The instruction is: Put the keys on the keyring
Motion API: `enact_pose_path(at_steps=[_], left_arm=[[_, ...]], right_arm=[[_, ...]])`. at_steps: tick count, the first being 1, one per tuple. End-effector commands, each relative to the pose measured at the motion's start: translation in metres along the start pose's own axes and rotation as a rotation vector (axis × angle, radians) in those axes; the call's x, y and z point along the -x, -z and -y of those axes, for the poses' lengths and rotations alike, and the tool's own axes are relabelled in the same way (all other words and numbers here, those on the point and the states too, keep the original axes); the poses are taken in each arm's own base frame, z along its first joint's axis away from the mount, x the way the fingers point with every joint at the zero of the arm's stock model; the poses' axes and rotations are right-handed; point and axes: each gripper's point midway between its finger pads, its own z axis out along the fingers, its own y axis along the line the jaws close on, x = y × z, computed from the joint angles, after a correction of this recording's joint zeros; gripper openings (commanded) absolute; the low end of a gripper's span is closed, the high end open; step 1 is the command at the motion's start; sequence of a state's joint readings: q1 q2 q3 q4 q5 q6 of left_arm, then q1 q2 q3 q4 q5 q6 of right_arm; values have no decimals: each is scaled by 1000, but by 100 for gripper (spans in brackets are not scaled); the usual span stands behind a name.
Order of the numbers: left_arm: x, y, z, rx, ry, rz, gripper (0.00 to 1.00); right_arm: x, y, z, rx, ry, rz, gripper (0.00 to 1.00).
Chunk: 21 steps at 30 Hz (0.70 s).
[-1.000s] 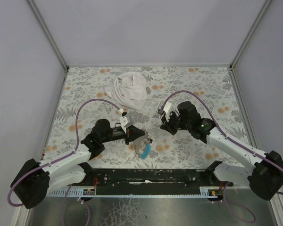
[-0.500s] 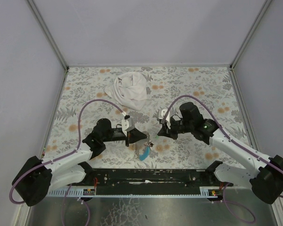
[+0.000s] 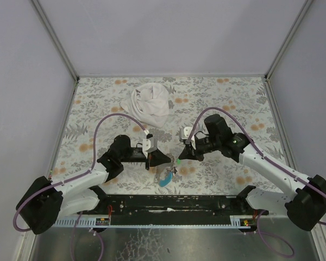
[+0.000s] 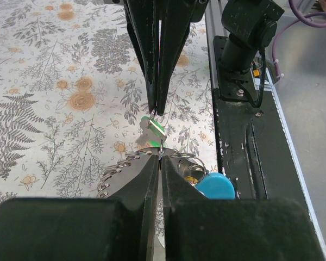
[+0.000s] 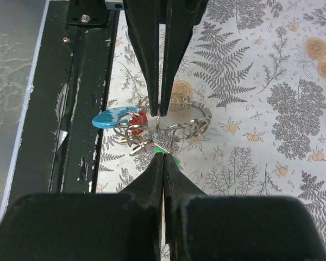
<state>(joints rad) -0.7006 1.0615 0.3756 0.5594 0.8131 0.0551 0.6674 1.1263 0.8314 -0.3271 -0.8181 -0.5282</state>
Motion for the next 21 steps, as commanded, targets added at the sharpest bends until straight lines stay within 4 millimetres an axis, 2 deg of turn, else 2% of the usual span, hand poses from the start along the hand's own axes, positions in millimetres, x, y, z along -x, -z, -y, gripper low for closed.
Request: enact_pose_path(at_steps=[1,8,21], left_arm=[[-6,-3,7,-56,9,-33,0],[-8,-3,8,-66,13,-45,0],[-9,-3,5,-49,10,-51,0]], right_arm=[[24,5,-4,58,63,42,0],[22,3,-10,119,57,23,0],[17,0,-15,129,37,-23,0]])
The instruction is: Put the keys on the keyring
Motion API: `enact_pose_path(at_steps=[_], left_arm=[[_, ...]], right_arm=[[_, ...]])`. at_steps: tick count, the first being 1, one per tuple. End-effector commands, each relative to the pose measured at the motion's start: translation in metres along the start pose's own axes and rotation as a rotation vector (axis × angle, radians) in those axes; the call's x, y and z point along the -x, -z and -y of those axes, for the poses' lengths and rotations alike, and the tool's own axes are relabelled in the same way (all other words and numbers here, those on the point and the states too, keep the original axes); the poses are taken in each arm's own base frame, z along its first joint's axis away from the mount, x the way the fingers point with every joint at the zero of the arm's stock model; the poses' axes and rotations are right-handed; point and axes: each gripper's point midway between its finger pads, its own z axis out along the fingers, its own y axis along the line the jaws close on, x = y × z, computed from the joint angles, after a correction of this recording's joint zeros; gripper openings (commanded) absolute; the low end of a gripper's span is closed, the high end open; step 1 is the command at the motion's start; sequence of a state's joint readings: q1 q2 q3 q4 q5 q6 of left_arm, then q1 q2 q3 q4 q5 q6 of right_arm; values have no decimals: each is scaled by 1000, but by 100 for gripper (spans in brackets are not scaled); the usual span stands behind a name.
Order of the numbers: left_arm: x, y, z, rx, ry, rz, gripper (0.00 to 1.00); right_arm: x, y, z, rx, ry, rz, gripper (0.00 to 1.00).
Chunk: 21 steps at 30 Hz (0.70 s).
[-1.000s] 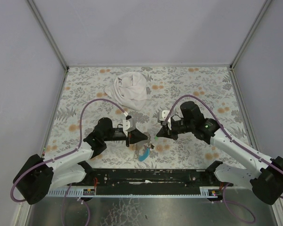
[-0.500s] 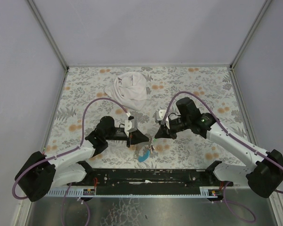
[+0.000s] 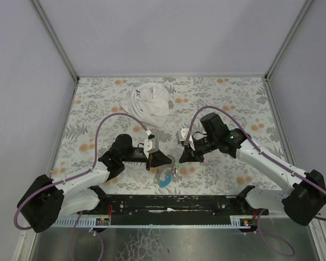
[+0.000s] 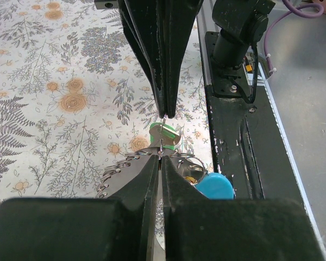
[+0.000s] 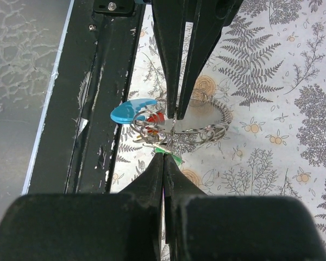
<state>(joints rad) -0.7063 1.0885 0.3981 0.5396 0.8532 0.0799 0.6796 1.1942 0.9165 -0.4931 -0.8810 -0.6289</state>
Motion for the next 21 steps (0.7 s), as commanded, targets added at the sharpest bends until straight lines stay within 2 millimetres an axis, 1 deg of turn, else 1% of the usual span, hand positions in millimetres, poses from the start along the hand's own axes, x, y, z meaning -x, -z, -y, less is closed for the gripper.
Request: enact_pose_path(at_steps=[1,21], left_arm=[[-8,0,1,-3,17,-34,0],[-6,-1,3,-21,24,-25,0]], right_arm=[[17,2,0,12,44,19,0],[15,-2,2,14,31,4,0]])
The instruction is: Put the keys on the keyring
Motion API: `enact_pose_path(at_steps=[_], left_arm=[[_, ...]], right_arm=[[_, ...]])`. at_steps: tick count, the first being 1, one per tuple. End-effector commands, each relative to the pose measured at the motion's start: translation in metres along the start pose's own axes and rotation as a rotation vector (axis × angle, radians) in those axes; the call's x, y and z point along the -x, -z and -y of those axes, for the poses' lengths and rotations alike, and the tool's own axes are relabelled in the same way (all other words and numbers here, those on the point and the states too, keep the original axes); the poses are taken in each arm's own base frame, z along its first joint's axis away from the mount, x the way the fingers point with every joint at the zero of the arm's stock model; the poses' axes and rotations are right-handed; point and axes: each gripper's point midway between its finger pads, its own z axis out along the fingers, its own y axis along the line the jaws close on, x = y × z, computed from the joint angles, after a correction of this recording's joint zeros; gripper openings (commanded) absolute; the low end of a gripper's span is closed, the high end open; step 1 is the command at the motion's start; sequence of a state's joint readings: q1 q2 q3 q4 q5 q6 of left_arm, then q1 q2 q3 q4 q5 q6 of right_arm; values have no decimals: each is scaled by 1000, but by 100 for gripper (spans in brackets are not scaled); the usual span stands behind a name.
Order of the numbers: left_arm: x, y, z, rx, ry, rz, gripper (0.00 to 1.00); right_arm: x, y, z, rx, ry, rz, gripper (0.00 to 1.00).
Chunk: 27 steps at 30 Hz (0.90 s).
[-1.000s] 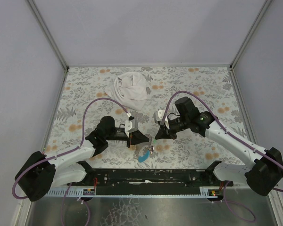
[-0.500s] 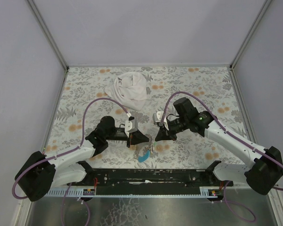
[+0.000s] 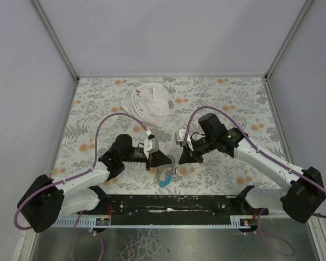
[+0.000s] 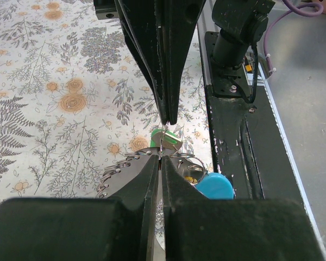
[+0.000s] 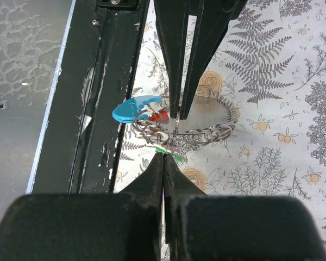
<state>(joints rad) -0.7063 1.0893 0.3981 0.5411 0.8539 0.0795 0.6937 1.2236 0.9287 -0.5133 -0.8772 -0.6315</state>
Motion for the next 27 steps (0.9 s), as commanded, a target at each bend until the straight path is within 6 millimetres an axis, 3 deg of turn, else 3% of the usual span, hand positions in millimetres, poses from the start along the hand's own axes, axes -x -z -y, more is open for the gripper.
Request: enact_pose_path(at_steps=[1,27], left_arm=[[-7,-1,3,-20,26,-25,0],[-7,-2,4,-28,30,-25,0]], right_arm=[[19,4,3,-10,50,26,0],[24,1,4,-8,36,40,0]])
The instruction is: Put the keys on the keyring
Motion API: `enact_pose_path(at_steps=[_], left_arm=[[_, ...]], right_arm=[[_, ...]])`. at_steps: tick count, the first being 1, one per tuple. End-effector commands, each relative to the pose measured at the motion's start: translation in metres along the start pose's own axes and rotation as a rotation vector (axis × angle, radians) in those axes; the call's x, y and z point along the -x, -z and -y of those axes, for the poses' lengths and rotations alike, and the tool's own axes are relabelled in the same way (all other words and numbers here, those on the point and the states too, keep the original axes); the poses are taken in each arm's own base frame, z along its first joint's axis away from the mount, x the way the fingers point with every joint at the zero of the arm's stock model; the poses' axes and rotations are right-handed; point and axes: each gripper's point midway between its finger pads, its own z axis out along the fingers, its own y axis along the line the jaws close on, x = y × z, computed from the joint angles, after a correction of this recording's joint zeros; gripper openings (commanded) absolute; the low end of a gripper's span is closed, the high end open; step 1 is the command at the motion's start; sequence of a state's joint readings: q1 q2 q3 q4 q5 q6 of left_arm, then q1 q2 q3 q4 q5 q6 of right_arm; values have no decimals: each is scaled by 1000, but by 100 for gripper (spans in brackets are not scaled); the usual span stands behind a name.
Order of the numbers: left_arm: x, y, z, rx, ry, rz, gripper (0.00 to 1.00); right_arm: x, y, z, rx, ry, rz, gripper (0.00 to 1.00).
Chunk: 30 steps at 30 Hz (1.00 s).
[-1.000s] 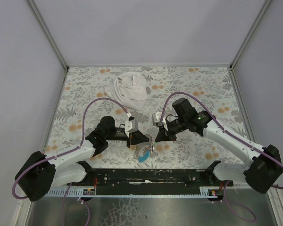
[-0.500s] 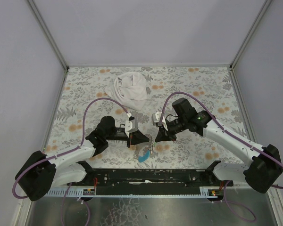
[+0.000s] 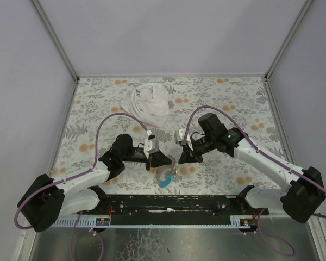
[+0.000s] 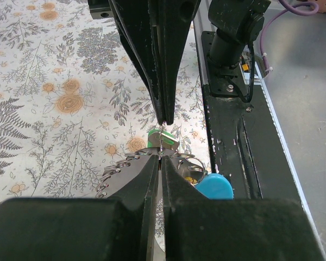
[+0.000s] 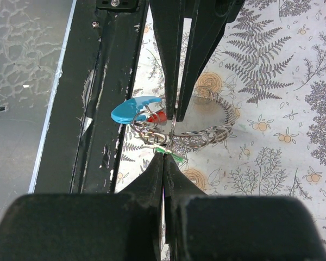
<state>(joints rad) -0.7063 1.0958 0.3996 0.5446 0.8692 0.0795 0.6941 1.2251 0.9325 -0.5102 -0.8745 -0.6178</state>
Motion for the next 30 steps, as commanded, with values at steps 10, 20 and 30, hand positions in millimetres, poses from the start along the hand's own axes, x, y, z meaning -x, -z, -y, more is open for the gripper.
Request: enact_pose_path(at_steps=[10,20,30], left_arm=[[-5,4,-10,81,14,-14,0],[-2,14,-33,263,16,23,0],[1,18,-37,302,18,43,0]], right_arm=[[10,4,18,-122,-72,-29,0],[-34,8,27,-368,-563,-126,0],[-96,21,34,-660,-933,-306,0]])
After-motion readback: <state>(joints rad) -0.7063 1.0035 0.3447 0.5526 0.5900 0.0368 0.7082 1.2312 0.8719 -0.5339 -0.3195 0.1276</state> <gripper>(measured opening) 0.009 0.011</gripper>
